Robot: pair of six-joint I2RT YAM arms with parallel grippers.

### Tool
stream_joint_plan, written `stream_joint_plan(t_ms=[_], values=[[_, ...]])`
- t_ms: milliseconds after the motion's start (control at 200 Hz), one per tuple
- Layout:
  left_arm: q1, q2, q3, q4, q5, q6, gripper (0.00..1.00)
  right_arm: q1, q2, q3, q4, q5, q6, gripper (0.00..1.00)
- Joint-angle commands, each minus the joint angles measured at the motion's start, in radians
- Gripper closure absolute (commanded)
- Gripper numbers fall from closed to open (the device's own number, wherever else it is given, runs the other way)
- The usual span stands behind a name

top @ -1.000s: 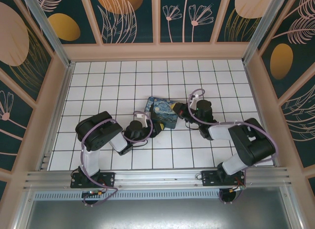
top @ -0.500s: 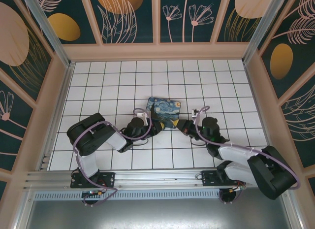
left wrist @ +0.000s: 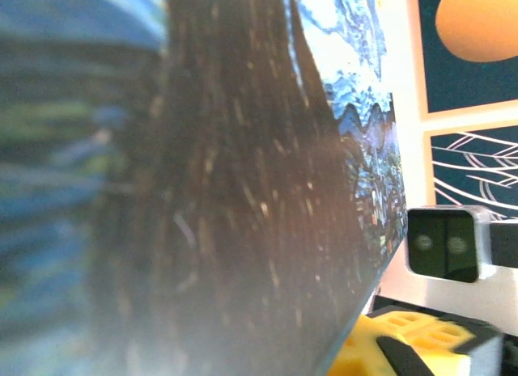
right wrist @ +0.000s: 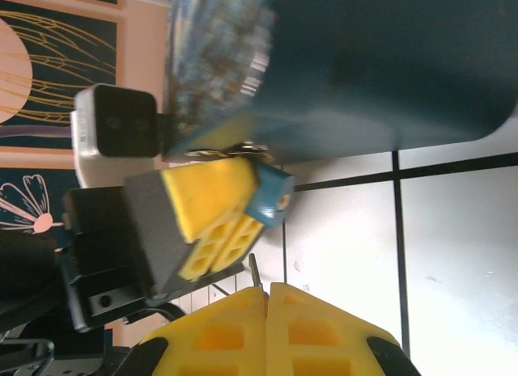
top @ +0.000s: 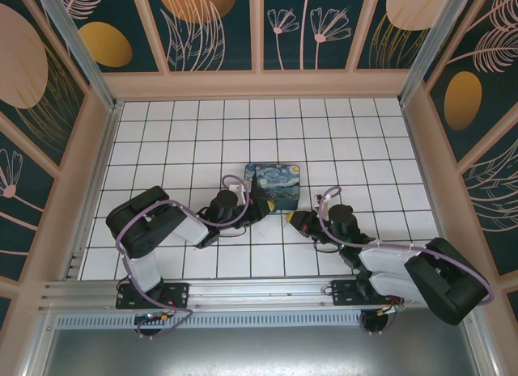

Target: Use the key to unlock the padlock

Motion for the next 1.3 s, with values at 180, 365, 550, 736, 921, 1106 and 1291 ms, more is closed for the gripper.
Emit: stream_joint_plan(t_ms=[180,365,550,736,921,1106,1291], values=[[-0.001,-0.050,-0.012,0.094,0.040,-0.056,1.00,0.028,0.098,-0.003,0.131,0.026,0.043,1.00],[0.000,-0.051,-0.018,0.100,0.039,-0.057,1.00,0.039,0.134,0.016,0.151,0.040,0.047,1.00],[-0.001,-0.051,-0.025,0.103,0.041,-0.057,1.00,0.039,0.159,0.031,0.155,0.048,0.049,1.00],[-0.001,-0.051,-0.025,0.105,0.043,-0.056,1.00,0.039,0.195,0.054,0.175,0.045,0.049,1.00],[-0.001,-0.051,-0.025,0.101,0.043,-0.054,1.00,0.038,0.216,0.071,0.185,0.043,0.051,1.00],[0.000,-0.044,-0.022,0.101,0.045,-0.053,1.00,0.039,0.220,0.079,0.185,0.043,0.051,1.00],[0.000,-0.037,-0.020,0.101,0.045,-0.053,1.00,0.039,0.217,0.085,0.182,0.043,0.051,1.00]])
